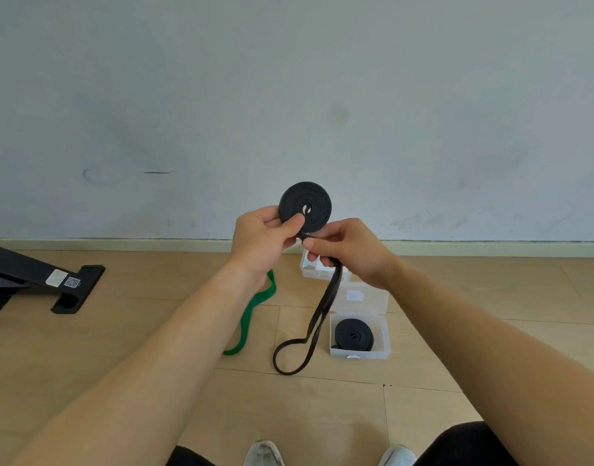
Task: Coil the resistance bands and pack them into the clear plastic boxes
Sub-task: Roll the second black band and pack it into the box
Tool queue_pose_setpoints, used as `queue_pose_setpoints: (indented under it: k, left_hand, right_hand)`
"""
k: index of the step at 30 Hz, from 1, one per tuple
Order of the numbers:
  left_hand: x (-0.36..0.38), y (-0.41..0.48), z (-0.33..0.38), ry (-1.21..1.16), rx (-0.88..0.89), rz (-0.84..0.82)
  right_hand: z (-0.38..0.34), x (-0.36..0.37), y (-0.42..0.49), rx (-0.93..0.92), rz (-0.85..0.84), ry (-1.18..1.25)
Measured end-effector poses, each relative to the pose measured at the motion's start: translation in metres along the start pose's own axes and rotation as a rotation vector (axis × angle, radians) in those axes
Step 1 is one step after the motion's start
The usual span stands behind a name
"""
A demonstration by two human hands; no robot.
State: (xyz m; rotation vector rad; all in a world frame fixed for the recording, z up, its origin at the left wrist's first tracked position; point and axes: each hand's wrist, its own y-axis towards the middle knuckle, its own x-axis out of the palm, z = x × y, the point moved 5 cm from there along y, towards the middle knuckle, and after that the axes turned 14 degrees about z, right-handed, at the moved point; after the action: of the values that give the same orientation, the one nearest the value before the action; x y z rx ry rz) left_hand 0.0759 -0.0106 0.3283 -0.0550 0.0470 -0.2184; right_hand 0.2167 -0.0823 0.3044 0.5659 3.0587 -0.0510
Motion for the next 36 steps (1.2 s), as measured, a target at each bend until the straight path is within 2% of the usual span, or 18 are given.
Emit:
queue_pose_setpoints:
  k: [3, 5, 13, 17, 22, 24, 27, 32, 36]
  left_hand:
    - [-0.005, 0.003, 0.004, 0.187, 0.059, -0.094]
    - [-0.005, 0.005, 0.009, 0.239, 0.087, -0.14]
    - [0.0, 0.005, 0.017, 0.367, 0.224, -0.181]
    - [-0.002, 0.003, 0.011, 0.259, 0.154, -0.146]
    - [0.014, -0.011, -0.013, -0.176, -0.086, -0.068]
    - [0.019, -0.013, -0.016, -0.267, -0.129, 0.001]
    - [0.013, -0.006, -0.013, -0.203, -0.106, 0.032]
    - [0.002, -0.003, -0.001, -0.046, -0.032, -0.08]
    - [0.0, -0.002, 0.004, 0.039, 0.006, -0.125]
  right_hand:
    - [0.0, -0.013, 0.003, -0.029, -0.048, -0.184]
    - [0.003, -0.015, 0.004, -0.031, -0.072, -0.223]
    - [0.009, -0.018, 0.002, -0.014, -0.039, -0.129]
    - [0.012, -0.014, 0.002, 0.031, -0.031, -0.013]
    - [0.008, 0.005, 0.001, 0.047, 0.005, 0.207]
    - [0.007, 0.01, 0.002, 0.046, 0.027, 0.243]
    - [0.005, 0.01, 0.003, 0.024, 0.009, 0.158]
    - [0.001, 0.003, 0.001, -0.02, -0.111, -0.06]
    - [0.001, -0.007, 0.002, 0.003, -0.111, -0.116]
